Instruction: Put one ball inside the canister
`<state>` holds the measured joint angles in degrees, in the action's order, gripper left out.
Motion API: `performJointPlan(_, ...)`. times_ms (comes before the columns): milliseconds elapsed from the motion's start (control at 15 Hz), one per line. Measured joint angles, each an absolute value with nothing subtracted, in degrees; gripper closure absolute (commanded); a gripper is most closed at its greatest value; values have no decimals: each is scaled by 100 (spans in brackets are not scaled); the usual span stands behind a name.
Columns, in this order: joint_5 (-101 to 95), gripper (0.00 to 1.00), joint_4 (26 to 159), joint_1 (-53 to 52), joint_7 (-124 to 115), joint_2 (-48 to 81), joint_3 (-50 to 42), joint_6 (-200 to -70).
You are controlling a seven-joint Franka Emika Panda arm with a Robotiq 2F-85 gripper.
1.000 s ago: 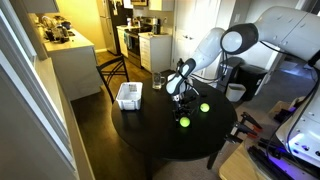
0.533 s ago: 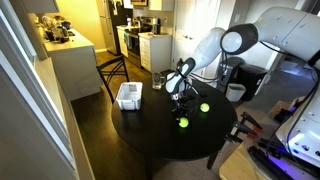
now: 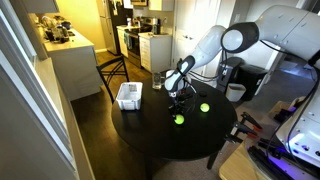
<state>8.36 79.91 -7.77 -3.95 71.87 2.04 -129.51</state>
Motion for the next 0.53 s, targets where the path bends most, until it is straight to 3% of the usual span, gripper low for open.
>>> performJointPlan(533,788,64,8479,-834,-386,6266,364,-13947)
